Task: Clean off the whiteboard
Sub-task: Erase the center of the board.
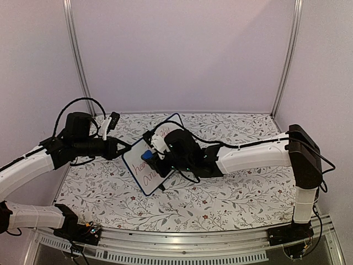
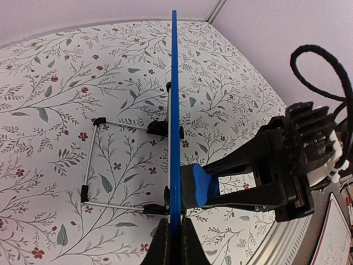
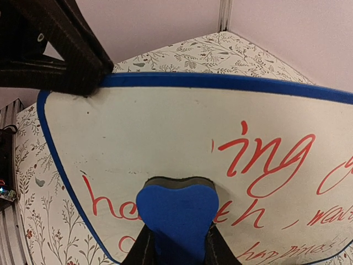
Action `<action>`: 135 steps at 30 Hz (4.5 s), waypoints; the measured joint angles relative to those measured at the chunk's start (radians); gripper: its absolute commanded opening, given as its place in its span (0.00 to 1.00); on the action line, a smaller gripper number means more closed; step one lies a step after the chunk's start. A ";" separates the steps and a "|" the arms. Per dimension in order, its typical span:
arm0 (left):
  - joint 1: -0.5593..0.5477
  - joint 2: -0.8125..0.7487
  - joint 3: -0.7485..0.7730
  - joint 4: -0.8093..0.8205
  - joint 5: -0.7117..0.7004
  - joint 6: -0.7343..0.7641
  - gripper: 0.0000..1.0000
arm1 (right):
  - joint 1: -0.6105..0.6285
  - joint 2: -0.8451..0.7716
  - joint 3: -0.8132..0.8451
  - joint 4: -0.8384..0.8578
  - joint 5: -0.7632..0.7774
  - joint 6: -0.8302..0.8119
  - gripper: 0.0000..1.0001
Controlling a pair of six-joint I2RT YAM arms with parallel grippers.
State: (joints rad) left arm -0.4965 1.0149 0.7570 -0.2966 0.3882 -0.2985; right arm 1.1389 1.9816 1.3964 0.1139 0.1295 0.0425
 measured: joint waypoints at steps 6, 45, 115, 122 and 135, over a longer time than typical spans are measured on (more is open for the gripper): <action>0.000 0.000 0.000 0.000 0.000 0.000 0.00 | 0.000 0.000 -0.002 0.000 0.001 0.003 0.15; 0.000 0.000 0.000 0.006 0.019 -0.001 0.00 | 0.053 0.004 -0.010 -0.068 0.038 -0.058 0.15; 0.000 0.003 0.000 0.014 0.016 -0.001 0.00 | 0.146 0.058 0.096 -0.108 0.180 -0.137 0.15; 0.000 0.003 0.000 0.014 0.015 0.000 0.00 | 0.139 0.058 0.113 -0.117 0.169 -0.133 0.15; 0.000 0.003 0.000 0.016 0.022 -0.001 0.00 | -0.031 -0.111 0.000 -0.083 0.122 -0.127 0.15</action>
State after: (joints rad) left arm -0.4965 1.0176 0.7570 -0.2810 0.4099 -0.2993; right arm 1.1076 1.8709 1.3968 0.0311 0.2512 -0.0849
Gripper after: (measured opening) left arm 0.016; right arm 0.230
